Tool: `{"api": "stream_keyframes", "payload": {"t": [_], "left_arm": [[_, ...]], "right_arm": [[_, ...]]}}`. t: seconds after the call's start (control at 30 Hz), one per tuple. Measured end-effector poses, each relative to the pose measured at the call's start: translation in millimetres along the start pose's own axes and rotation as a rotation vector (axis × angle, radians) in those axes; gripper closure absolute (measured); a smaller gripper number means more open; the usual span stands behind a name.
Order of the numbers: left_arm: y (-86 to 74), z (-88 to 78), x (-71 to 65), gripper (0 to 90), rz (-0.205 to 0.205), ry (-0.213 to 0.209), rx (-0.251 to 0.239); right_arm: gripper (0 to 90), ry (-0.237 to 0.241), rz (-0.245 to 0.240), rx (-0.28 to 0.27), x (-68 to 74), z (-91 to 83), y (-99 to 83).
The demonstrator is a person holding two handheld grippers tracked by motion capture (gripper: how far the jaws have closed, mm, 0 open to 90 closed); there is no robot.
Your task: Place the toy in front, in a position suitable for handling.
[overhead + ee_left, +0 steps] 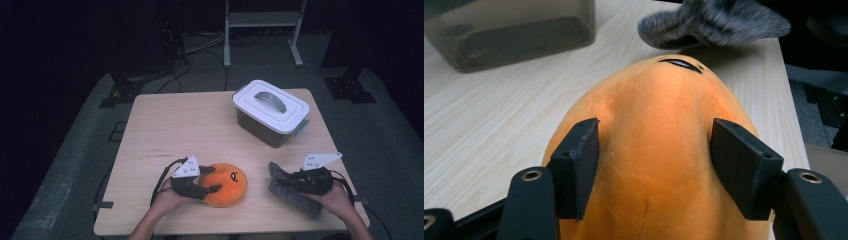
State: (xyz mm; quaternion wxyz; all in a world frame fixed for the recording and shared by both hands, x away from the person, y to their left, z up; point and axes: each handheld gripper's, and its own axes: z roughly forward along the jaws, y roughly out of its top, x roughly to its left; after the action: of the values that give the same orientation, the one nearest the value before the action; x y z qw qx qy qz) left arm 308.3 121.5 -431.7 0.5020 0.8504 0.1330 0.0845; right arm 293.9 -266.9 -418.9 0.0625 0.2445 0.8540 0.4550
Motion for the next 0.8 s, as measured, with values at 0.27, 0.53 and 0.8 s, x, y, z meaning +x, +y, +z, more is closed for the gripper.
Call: {"api": "stream_keyframes", "payload": {"t": [0.27,0.53,0.8], "left_arm": [[3.5,7.4,-3.3,37.7,0.027,-0.01,-0.015],[3.0,8.1,-4.0,37.6,0.041,-0.017,-0.023],[1.8,7.5,-3.7,37.3,0.033,-0.02,-0.023]], "right_arm": [[77.8,0.129,-0.122,-0.124,32.8,28.3,53.7],[77.5,0.126,-0.185,-0.091,49.6,66.0,65.0],[77.0,0.131,-0.145,-0.078,40.8,72.8,44.3]]}}
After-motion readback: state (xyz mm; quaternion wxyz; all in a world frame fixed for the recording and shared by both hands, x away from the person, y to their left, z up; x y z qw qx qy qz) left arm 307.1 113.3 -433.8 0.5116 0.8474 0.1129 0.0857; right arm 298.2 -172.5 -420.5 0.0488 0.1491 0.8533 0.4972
